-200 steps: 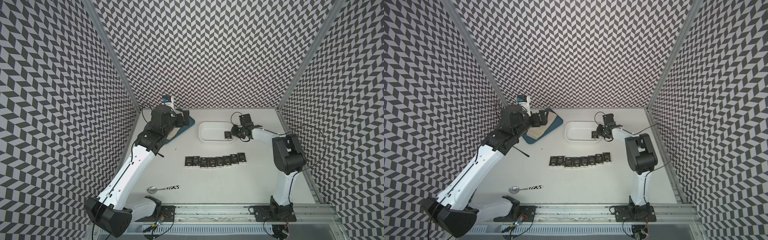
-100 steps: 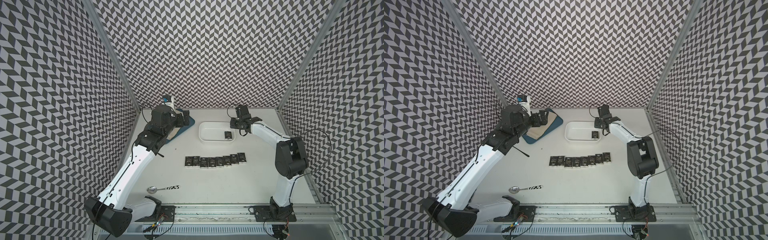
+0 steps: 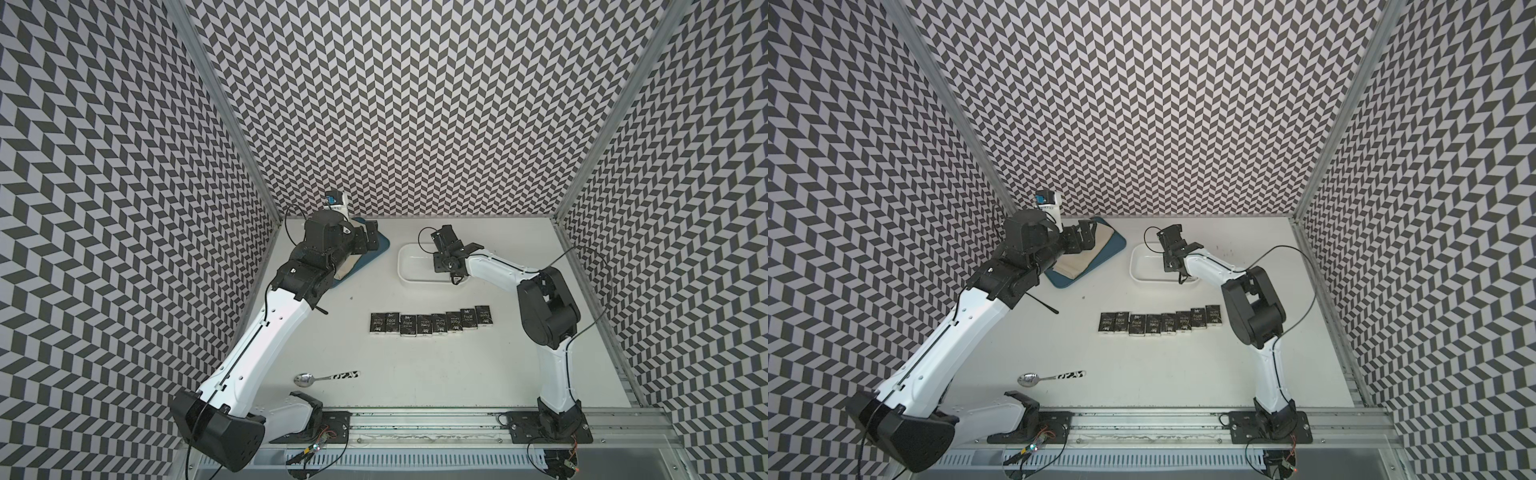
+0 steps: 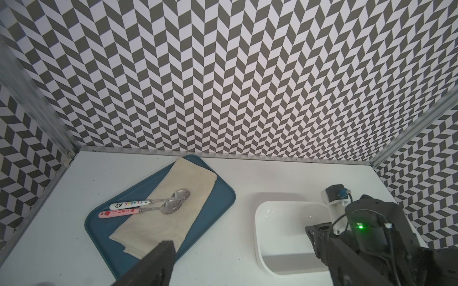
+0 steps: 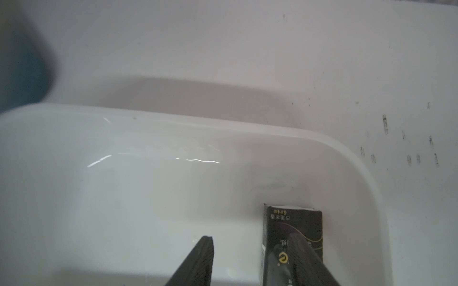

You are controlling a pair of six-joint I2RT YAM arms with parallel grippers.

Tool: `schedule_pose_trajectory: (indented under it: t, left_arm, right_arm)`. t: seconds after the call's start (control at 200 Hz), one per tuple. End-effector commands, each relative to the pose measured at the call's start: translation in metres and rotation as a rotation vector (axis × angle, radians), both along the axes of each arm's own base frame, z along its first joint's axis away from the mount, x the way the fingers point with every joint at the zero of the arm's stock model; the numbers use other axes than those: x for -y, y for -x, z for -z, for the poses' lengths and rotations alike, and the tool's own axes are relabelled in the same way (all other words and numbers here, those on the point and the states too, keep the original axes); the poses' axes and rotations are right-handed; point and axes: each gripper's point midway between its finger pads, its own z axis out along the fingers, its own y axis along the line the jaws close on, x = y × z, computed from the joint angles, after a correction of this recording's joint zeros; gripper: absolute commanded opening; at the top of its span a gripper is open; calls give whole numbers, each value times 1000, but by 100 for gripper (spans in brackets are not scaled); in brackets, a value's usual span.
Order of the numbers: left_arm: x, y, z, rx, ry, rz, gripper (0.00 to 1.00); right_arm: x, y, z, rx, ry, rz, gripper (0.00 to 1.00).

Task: Take the pocket tissues out of the storage box
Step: Pick up the pocket tissues from the storage box.

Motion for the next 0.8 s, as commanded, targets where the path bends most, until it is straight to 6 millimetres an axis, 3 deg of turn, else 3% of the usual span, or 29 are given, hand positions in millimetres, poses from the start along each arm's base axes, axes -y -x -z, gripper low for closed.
schedule_pose_trajectory:
  t: [0.0,0.21,0.531,0.691,0.796]
  left_arm:
    - [-7,4,-2,7,-15,-11,99]
    - [-4,2,-1,3,-13,1,99]
    - [-5,2,-7,11,-21,-6,99]
    - [-4,1,-9,12,-19,-2,99]
    - [-3,0,-8,12,-17,0,99]
  right_arm:
    - [10,-7,9,11,68,50,54]
    - [11,-16,30,-11,122,67,50]
    - [1,-16,53,-59,113,11,16]
    - [-5,-18,38,-30,84,-15,6]
    - [-8,-21,15,15,51,-20,2]
